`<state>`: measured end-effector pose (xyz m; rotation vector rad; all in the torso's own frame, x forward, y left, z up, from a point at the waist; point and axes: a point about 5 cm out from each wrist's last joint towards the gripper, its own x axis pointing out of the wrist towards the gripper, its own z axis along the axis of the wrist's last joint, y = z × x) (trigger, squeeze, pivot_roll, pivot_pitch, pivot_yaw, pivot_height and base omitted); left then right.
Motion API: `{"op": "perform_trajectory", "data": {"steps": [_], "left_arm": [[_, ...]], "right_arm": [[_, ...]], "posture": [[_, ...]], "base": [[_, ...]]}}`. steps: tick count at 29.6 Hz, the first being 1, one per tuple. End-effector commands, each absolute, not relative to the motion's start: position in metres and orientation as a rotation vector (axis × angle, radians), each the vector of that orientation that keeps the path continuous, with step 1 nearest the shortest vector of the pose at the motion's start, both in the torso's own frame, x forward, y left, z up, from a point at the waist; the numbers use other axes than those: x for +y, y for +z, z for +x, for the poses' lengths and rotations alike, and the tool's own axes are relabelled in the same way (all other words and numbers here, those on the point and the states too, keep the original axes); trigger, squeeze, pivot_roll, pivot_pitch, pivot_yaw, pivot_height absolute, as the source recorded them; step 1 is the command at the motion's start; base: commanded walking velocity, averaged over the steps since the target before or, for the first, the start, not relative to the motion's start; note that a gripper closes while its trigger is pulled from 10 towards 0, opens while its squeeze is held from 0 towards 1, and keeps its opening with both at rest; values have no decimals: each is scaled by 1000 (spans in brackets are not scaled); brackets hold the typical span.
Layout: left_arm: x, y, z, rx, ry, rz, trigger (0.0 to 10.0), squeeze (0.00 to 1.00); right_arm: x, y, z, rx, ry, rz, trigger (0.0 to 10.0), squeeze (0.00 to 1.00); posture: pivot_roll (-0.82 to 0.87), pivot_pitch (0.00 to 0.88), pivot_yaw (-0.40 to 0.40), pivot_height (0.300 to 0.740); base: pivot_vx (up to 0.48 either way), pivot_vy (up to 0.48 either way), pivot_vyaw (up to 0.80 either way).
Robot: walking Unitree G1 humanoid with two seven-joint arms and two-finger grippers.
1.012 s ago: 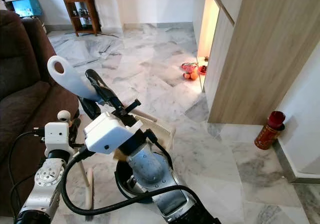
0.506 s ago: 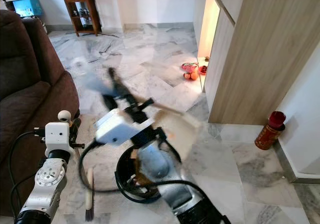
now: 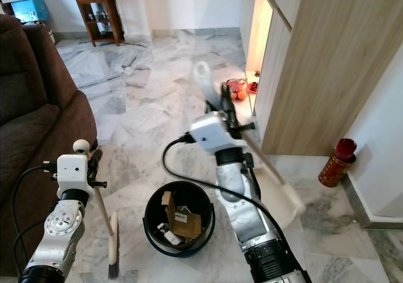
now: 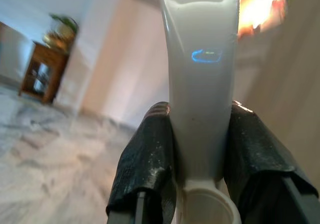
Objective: Sweep floor
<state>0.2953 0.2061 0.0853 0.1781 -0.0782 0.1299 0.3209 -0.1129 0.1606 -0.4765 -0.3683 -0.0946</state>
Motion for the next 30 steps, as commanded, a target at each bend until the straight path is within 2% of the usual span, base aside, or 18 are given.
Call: {"op": "perform_trajectory", "data": {"steps": [1, 18, 30], "left_arm": [[206, 93, 299, -117, 120, 193, 10000, 0], [201, 88, 296, -95, 64, 175, 10000, 0], [195, 81, 294, -65, 24, 147, 10000, 0]], "right_arm": [[-121, 163, 327, -370, -143, -414, 10000, 0], [-166, 111, 339, -122, -323, -193, 10000, 0], [-184, 91, 334, -76, -352, -187, 10000, 0]], "posture": [[69, 0, 52, 740], [75, 0, 49, 740], [65, 0, 47, 740]], "base": [[0, 0, 0], [0, 0, 0], [0, 0, 0]]}}
